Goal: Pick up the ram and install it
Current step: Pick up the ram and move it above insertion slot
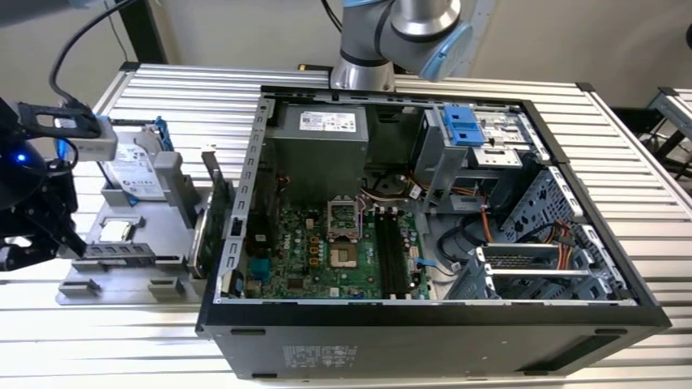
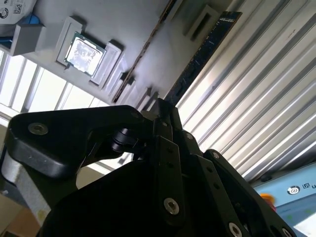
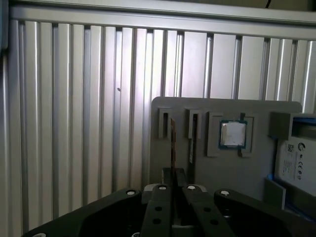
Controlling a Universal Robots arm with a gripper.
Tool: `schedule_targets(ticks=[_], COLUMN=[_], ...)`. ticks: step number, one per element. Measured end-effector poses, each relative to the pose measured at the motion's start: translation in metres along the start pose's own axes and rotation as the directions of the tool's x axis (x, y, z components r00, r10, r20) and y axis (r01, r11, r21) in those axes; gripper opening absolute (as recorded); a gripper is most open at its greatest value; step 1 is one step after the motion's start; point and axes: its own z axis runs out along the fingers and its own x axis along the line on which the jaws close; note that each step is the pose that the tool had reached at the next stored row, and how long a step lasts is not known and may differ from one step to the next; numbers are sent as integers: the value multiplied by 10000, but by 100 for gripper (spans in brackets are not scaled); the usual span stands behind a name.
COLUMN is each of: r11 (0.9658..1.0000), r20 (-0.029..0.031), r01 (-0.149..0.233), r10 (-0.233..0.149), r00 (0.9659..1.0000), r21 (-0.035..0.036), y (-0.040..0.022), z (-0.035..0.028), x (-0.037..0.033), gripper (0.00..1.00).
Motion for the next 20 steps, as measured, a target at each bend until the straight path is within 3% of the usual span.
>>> schedule_targets(ticks=[20], r11=[10000], r20=[1], r01=[0], r10=[0], r00=[10000], r21=[0], y=[0], z=[-158], x=[-10], gripper=[0])
